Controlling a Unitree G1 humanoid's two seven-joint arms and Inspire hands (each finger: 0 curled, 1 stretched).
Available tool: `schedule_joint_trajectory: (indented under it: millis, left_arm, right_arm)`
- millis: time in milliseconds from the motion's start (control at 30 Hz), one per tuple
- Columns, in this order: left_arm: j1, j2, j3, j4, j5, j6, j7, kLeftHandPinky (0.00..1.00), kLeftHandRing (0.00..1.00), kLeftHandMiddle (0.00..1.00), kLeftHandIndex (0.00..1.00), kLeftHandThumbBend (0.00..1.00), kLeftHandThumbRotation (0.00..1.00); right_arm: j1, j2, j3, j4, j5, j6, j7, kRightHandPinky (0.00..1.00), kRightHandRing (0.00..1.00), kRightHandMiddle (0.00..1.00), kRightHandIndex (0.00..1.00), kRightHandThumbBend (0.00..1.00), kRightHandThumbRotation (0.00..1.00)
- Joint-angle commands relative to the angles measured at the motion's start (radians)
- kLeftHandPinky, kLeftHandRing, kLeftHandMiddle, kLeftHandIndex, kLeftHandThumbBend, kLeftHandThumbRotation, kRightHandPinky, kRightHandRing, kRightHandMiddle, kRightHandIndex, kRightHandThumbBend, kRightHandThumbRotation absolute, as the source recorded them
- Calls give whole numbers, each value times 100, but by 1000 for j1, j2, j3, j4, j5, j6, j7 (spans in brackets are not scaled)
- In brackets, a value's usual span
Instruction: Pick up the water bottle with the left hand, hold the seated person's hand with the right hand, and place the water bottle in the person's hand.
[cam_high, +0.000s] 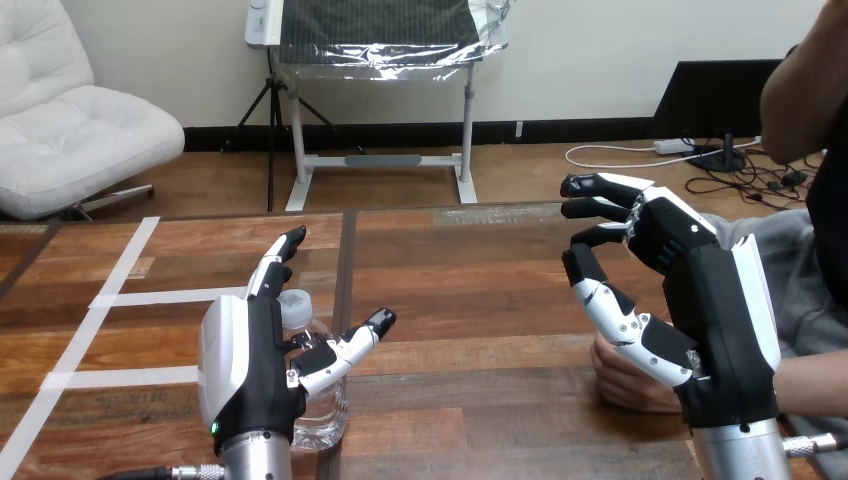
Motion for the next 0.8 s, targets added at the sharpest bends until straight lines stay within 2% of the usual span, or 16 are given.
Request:
schedule_joint_trajectory:
  millis: [0,300,767]
  left_arm:
    - [-28,3,-8,9,-2,31,-9,75,83,87,85,83,30]
    - [-21,-9,-5,9,-27,50,-12,73,81,85,84,82,29]
    - [-13,-30,8,20,-121,18,-13,73,80,84,83,80,25]
  right_arm:
    - [-54,-14,2,-37,4,-5,6,57,69,75,69,42,21]
    - [-55,-15,-2,-37,-9,-4,2,57,69,75,69,42,21]
    - [-60,-14,1,-34,-10,-10,3,56,69,75,69,42,18]
